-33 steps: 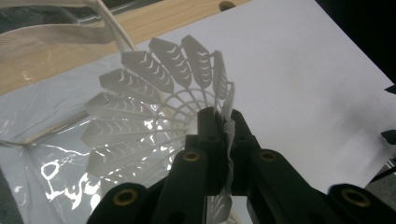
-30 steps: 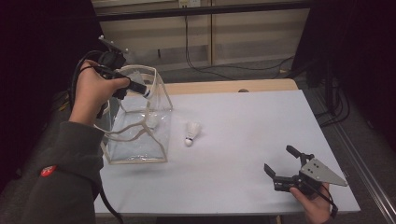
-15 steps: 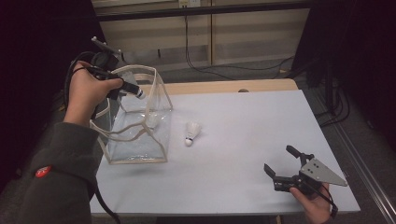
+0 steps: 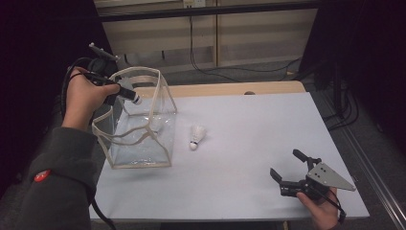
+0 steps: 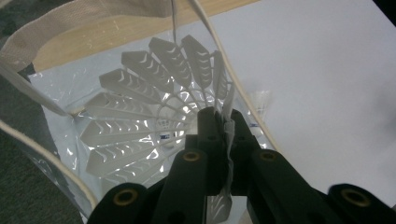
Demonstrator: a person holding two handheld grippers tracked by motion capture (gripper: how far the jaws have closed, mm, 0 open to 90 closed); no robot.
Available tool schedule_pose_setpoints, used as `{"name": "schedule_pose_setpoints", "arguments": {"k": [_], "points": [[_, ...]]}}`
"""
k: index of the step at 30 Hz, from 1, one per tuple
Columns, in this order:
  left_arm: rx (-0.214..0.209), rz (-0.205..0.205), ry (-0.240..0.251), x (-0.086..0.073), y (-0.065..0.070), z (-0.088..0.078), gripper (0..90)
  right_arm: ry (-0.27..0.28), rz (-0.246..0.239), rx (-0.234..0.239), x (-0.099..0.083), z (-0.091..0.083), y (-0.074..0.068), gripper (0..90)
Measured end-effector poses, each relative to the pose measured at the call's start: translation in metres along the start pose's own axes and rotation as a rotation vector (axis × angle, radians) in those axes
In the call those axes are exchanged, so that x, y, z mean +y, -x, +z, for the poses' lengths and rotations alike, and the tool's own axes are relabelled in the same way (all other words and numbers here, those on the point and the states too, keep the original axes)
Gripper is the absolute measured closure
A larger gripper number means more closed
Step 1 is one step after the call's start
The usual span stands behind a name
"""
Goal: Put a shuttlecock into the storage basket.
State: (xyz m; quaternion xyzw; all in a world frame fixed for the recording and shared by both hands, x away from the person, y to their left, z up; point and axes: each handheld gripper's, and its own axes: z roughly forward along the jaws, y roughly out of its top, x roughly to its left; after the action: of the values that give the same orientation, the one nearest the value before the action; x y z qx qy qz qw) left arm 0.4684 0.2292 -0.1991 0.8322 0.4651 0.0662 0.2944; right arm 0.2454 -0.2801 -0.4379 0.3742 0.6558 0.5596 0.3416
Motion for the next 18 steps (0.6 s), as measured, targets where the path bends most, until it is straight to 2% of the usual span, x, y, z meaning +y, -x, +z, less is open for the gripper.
{"name": "schedule_pose_setpoints", "arguments": {"k": [6,18], "points": [[0.008,-0.012,0.008,-0.002,-0.0037,0.0028,87.7,0.0,0.0,0.001,-0.0005,0.0007,0.0,2.3],[0.021,-0.006,0.0,-0.001,-0.0096,0.0059,87.6,-0.002,-0.001,0.002,-0.0009,0.0023,0.0003,2.3]]}}
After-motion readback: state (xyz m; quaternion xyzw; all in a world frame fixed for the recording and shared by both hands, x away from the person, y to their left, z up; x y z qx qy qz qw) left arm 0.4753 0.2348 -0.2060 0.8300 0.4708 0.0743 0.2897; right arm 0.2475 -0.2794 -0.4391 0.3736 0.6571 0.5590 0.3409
